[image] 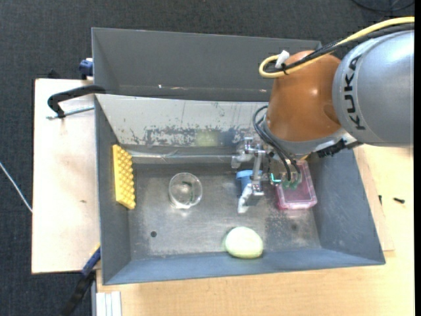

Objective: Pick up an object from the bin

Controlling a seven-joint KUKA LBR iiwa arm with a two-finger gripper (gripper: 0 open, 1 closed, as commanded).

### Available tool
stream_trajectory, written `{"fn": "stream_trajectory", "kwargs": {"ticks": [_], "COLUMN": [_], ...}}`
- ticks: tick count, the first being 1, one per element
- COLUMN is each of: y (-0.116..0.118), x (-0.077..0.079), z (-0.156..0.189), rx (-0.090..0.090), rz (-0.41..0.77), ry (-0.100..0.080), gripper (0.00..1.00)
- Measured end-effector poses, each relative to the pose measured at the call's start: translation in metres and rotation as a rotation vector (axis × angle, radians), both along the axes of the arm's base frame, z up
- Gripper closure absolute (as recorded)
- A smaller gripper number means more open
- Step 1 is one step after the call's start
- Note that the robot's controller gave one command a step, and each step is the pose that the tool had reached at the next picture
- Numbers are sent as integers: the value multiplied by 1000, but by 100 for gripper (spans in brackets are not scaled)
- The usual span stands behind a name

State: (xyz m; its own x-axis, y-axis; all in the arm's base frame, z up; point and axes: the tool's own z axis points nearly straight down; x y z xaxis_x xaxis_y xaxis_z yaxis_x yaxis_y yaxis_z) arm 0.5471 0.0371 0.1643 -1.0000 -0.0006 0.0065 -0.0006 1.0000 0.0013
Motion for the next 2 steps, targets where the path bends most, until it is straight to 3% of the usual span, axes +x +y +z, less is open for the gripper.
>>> {"fn": "stream_trajectory", "kwargs": {"ticks": [1,2], "y": [0,-16], "x": [2,17], "z": [4,-25], "rx": [0,1], "rz": [-1,65], "ry": [-8,-15], "gripper": [0,0]}}
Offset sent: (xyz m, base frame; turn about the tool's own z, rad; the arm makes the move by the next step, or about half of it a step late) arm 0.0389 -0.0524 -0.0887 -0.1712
